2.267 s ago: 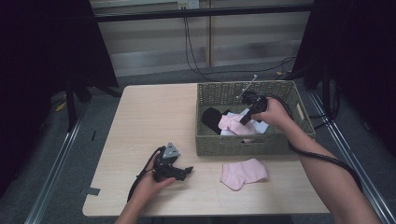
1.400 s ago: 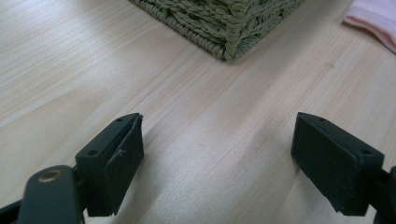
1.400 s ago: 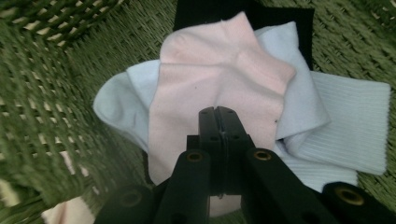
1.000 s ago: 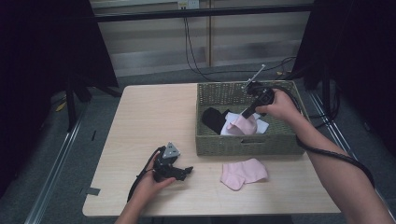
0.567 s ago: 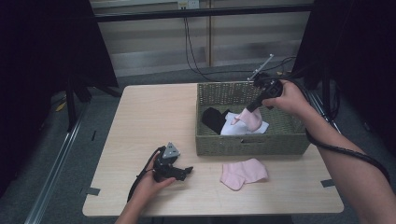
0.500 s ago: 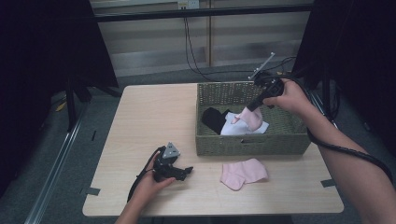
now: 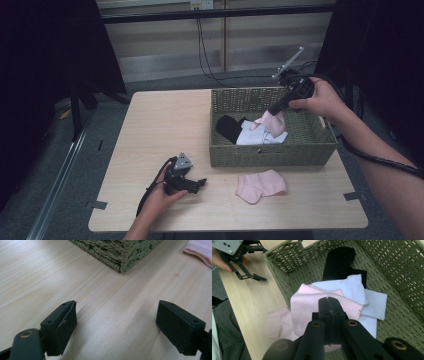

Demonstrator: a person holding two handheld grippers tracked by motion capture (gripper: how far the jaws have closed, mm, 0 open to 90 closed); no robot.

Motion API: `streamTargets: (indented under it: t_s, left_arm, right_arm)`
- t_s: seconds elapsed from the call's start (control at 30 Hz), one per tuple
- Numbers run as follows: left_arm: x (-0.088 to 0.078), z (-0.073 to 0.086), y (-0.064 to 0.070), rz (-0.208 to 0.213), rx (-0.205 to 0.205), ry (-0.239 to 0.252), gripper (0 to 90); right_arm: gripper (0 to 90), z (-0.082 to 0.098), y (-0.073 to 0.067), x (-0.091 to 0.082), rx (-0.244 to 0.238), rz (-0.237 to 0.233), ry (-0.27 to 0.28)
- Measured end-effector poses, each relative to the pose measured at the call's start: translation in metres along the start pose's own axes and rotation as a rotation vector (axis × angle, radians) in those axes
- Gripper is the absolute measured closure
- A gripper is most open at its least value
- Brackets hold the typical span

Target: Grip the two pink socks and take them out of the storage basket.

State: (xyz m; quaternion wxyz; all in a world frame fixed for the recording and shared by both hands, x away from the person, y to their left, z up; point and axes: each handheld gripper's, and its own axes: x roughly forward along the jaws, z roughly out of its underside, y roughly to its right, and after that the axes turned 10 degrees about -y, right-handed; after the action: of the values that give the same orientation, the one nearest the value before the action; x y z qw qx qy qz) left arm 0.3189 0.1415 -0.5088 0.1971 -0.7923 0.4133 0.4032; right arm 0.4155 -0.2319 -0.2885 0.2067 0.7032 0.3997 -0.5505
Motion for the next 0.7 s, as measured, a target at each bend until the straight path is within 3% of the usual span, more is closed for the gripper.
streamTargets:
  t_s: [0.7]
  left_arm:
    - [0.0,0.0,0.0,0.001,-0.001,0.0,16.6]
  right_arm:
    - [90.0,0.008,-0.033,-0.035,-0.077,0.005,0.003]
